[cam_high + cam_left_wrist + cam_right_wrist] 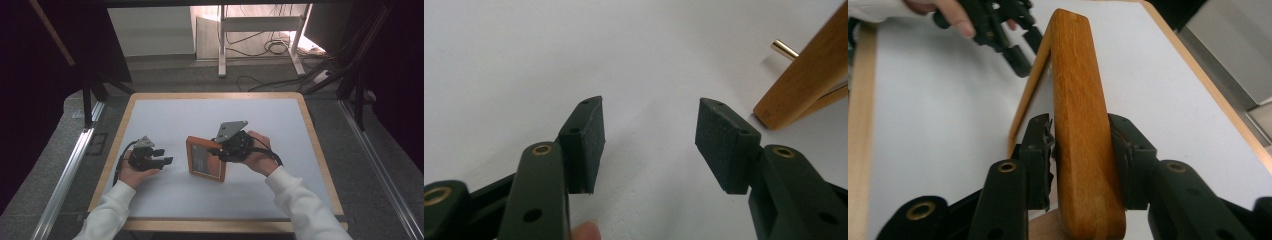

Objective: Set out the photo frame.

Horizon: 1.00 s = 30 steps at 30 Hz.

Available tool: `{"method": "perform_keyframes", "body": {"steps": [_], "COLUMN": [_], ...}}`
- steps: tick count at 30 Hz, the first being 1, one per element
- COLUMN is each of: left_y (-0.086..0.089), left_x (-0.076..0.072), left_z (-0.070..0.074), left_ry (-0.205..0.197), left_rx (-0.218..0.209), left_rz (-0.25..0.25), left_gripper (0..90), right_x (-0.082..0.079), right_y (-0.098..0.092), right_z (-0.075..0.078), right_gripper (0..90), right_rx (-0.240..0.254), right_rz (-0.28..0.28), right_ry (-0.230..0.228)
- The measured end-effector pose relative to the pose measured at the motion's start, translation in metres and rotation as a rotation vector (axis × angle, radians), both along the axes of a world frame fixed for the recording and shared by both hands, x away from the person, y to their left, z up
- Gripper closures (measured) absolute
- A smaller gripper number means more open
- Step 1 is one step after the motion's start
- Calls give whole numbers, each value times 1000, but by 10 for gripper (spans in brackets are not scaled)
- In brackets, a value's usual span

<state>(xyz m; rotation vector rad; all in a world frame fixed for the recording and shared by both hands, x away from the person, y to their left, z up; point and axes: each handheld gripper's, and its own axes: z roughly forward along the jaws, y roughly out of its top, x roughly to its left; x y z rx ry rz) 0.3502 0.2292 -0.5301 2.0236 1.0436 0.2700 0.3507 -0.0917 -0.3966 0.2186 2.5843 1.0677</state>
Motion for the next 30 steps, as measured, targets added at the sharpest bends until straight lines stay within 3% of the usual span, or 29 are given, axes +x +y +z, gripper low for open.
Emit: {"method": "perform_keyframes", "body": {"steps": [12,22,30], "left_y": [-1,-1,-2], "left_x": [0,0,-1], "left_z": [-1,-1,-1], "left_ry": [2,1,-1], "left_rx": [-1,3,6], "left_rz": [-4,-6,-10], "left_gripper": [446,444,443], "right_x": [32,37,32], "right_y": [-4,-4,-21], "right_z": [-8,-12,-8], "right_gripper": [532,471,311], "right_rx": [9,15,134], "right_rz": [-115,-143,-216], "right_ry": [23,34,66]}}
